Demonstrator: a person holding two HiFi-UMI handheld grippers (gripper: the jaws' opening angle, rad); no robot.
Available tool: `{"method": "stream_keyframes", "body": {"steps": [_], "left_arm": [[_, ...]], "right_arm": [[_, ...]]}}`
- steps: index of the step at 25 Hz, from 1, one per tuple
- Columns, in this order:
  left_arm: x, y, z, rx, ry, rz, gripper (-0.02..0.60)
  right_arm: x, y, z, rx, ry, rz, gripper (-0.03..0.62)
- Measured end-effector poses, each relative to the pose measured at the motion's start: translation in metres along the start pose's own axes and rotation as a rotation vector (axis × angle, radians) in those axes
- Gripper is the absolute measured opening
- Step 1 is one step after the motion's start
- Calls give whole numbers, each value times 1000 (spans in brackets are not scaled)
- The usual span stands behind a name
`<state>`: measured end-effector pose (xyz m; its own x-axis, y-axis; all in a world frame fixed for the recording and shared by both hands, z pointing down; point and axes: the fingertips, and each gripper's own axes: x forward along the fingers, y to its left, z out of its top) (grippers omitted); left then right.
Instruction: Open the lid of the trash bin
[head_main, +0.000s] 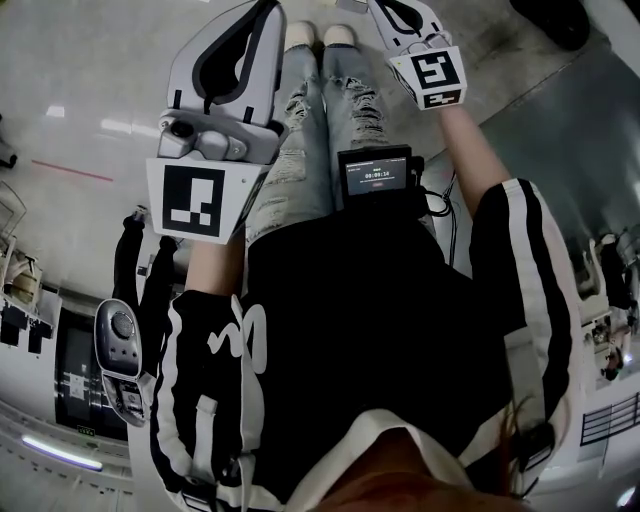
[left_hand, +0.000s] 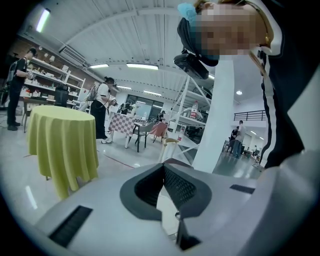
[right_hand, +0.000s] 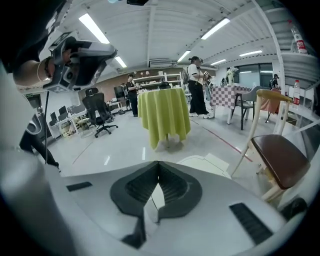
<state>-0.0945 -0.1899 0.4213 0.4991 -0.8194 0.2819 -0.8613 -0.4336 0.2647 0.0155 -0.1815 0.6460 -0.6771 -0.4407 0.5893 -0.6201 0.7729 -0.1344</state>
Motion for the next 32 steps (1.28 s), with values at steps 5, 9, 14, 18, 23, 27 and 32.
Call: {"method": "stream_keyframes", "body": {"steps": [5, 9, 14, 18, 23, 27, 32], "left_arm": [[-2, 0, -3, -5, 13, 5, 8], [-4, 0, -6, -9, 24, 6, 8], [-5, -7, -17, -22, 33, -4, 8], [-4, -11, -21, -26, 41, -9, 8], [-5, -13, -24, -26, 53, -13, 8], [-6, -11, -24, -26, 56, -9, 7], [-5, -16, -26, -26, 59, -13, 8]], "right_arm": [[12, 0, -27, -24, 70, 8, 9], [18, 2, -44, -40, 117, 13, 9], [23, 7, -70, -59, 167, 17, 9], [29, 9, -87, -61, 206, 15, 9], [31, 10, -107, -83, 261, 17, 9], [33, 12, -116, -87, 301, 16, 9], [36, 12, -131, -91, 352, 19, 9]]}}
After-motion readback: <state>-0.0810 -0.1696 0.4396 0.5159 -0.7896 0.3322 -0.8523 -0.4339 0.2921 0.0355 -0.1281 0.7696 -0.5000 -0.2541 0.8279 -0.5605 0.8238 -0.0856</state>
